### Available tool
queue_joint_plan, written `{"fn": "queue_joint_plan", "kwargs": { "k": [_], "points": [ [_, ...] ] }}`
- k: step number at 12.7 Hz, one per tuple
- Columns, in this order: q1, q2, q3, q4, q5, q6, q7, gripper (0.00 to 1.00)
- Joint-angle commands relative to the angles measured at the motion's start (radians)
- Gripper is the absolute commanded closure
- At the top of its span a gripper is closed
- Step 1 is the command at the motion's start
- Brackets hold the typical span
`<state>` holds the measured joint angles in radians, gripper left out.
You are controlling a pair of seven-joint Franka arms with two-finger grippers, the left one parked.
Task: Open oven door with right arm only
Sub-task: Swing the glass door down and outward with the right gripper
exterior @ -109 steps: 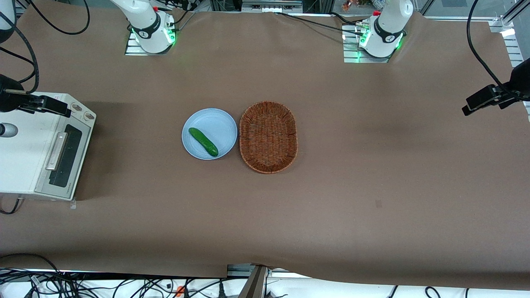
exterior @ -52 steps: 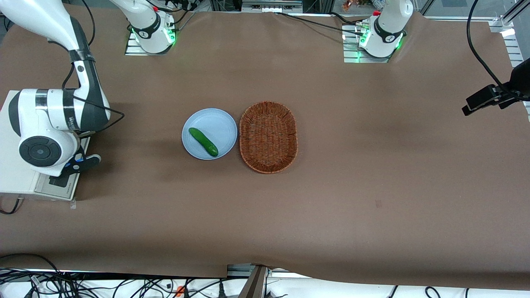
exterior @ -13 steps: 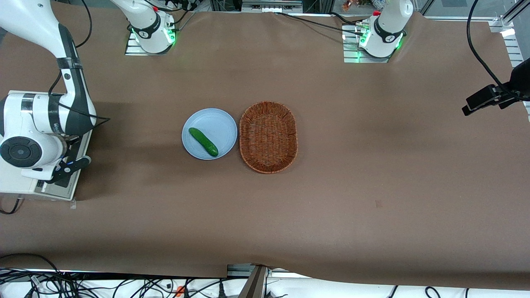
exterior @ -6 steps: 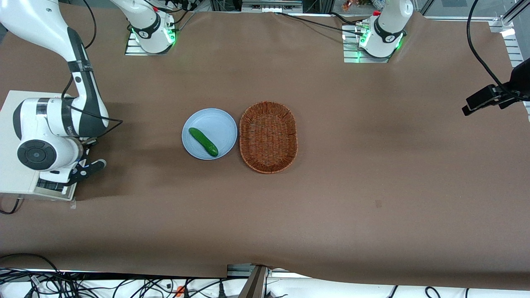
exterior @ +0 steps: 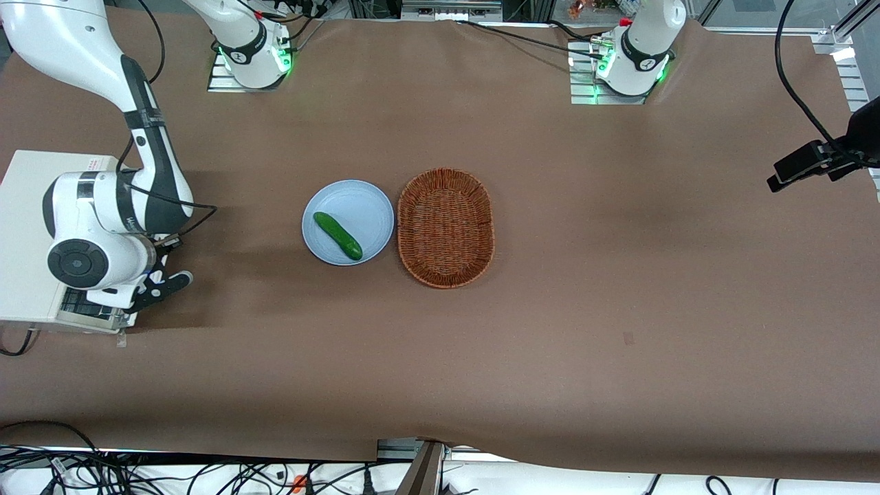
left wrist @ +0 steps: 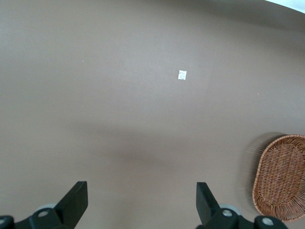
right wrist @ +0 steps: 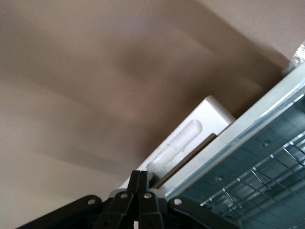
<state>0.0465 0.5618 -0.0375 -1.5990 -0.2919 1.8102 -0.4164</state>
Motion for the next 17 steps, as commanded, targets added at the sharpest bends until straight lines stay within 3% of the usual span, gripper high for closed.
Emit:
{"fn": "queue_joint_plan", "kwargs": {
  "k": [1,3,10,17],
  "points": [
    [-0.034,0.069,-0.033,0.004,-0.052,0.103,-0.005,1.00],
    [-0.033,0.085,-0.033,0.004,-0.017,0.124,-0.005,1.00],
    [-0.037,0.138,-0.033,0.004,-0.006,0.176,0.021,1.00],
    [-0.027,0.165,-0.033,0.002,0.059,0.195,0.128,1.00]
  ]
}}
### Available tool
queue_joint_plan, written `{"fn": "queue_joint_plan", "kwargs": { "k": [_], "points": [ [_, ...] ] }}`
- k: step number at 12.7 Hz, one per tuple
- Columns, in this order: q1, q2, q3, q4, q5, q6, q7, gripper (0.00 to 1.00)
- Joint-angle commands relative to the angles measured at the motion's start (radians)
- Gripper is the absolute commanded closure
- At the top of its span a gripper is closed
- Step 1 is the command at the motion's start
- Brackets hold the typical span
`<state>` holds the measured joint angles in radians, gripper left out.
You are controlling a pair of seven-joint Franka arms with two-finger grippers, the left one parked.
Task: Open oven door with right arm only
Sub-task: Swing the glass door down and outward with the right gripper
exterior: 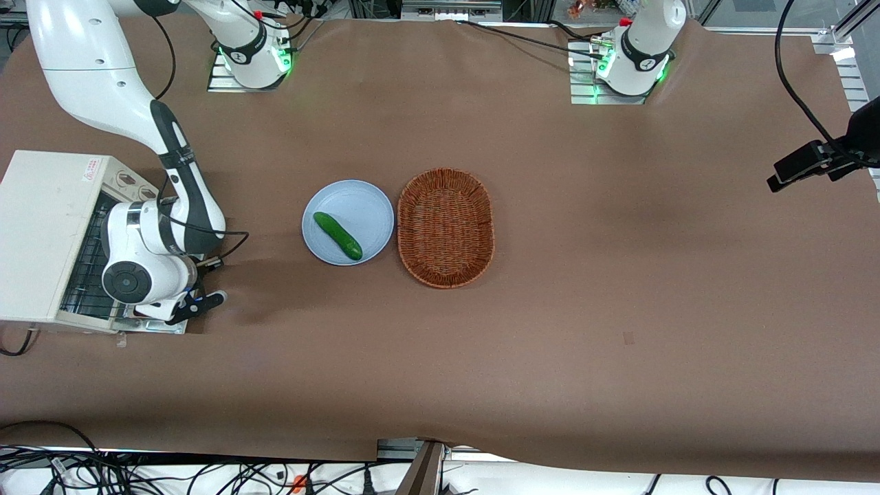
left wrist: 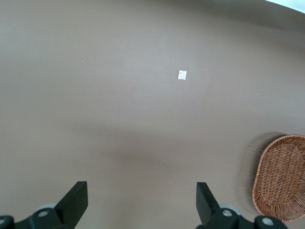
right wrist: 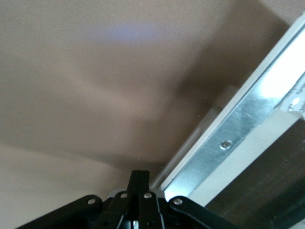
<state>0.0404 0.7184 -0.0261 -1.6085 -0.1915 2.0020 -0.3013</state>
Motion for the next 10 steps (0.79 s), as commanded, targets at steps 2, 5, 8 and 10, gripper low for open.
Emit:
{"fn": "queue_joint_plan", "kwargs": {
  "k": [2,5,8,10],
  "points": [
    [0.004,0.009,-0.043,0.012,-0.020,0.001,0.068,1.00],
    [0.022,0.010,-0.043,0.009,0.026,-0.006,0.135,1.00],
    [0.052,0.010,-0.043,0.006,0.066,-0.012,0.220,1.00],
    [0.081,0.009,-0.043,0.007,0.114,-0.025,0.290,1.00]
  ]
}}
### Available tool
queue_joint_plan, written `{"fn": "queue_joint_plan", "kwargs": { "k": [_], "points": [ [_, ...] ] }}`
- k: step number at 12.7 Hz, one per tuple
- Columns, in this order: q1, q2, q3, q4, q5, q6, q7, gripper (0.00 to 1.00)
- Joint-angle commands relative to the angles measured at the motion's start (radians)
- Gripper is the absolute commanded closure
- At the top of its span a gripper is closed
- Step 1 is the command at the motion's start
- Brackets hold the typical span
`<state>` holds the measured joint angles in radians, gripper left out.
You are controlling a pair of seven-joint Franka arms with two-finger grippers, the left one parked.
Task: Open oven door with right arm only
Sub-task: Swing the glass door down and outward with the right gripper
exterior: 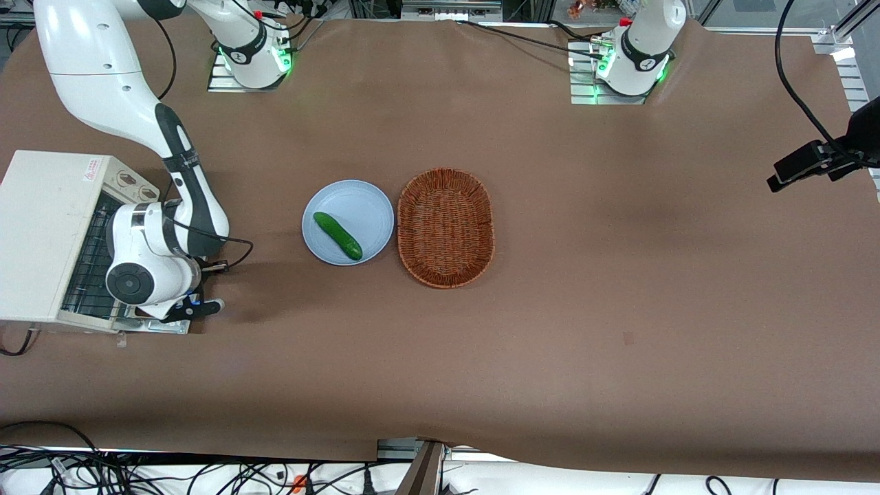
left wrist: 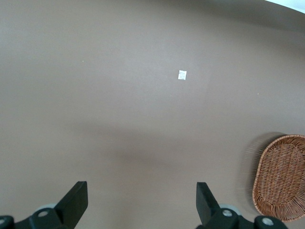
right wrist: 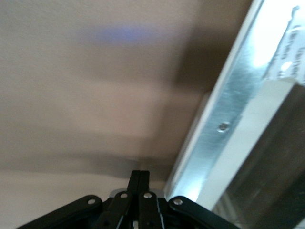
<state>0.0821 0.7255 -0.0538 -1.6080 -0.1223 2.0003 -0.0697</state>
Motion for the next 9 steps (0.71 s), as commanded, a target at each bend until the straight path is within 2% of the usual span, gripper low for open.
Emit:
{"fn": "queue_joint_plan", "kwargs": {
  "k": [1,4,5,6,7,8,9],
  "points": [
    [0.050,0.002,-0.015,0.013,0.073,-0.041,0.083,1.00],
    [0.048,-0.015,-0.015,0.017,0.092,-0.055,0.071,1.00],
    [0.047,-0.030,-0.017,0.017,0.092,-0.055,0.056,0.95],
    [0.047,-0.052,-0.017,0.020,0.093,-0.057,0.050,0.71],
    [0.048,-0.072,-0.017,0.022,0.093,-0.057,0.048,0.43],
    [0.047,-0.092,-0.017,0.022,0.093,-0.058,0.047,0.34],
    [0.047,-0.118,-0.020,0.022,0.093,-0.064,0.044,0.02]
  ]
}}
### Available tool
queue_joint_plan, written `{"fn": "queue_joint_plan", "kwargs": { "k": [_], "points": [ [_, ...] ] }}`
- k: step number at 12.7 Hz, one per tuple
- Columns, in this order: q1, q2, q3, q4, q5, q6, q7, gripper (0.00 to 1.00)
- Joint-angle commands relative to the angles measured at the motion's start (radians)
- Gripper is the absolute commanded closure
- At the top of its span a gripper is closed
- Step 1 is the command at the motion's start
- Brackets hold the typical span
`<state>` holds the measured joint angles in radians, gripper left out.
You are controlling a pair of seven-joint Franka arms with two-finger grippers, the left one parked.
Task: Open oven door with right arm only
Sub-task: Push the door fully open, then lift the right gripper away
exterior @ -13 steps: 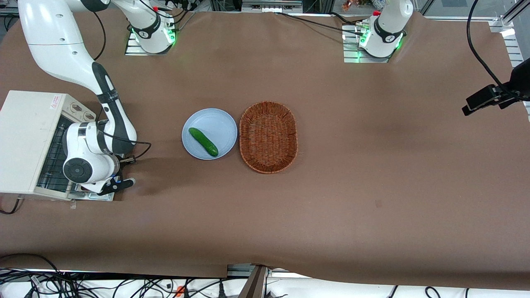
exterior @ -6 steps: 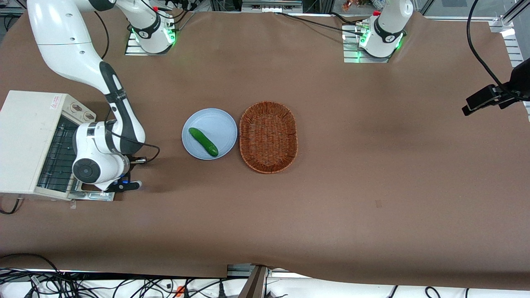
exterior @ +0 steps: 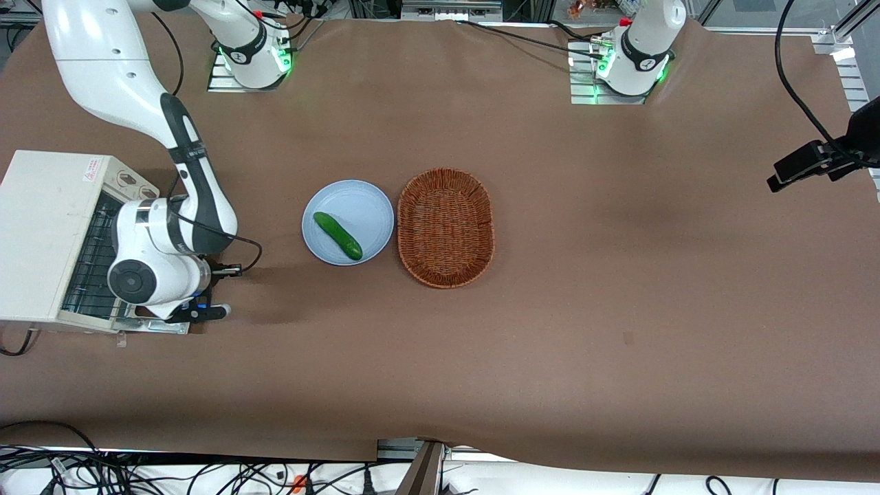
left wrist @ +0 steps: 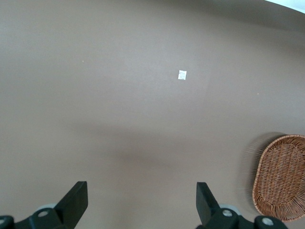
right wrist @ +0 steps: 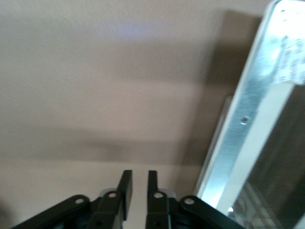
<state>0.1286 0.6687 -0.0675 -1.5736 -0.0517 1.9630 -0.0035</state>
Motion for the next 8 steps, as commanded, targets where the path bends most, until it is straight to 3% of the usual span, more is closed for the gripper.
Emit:
{"fn": "queue_joint_plan", "kwargs": {
  "k": [1,3,6,8],
  "points": [
    [-0.004,-0.090,-0.008,-0.010,0.023,-0.053,-0.036,0.00],
    [-0.007,-0.141,-0.015,0.021,0.024,-0.103,-0.113,0.00],
    [-0.024,-0.144,-0.015,0.188,0.033,-0.322,-0.119,0.00],
    [-0.032,-0.191,-0.020,0.213,0.041,-0.378,-0.118,0.00]
  ]
}}
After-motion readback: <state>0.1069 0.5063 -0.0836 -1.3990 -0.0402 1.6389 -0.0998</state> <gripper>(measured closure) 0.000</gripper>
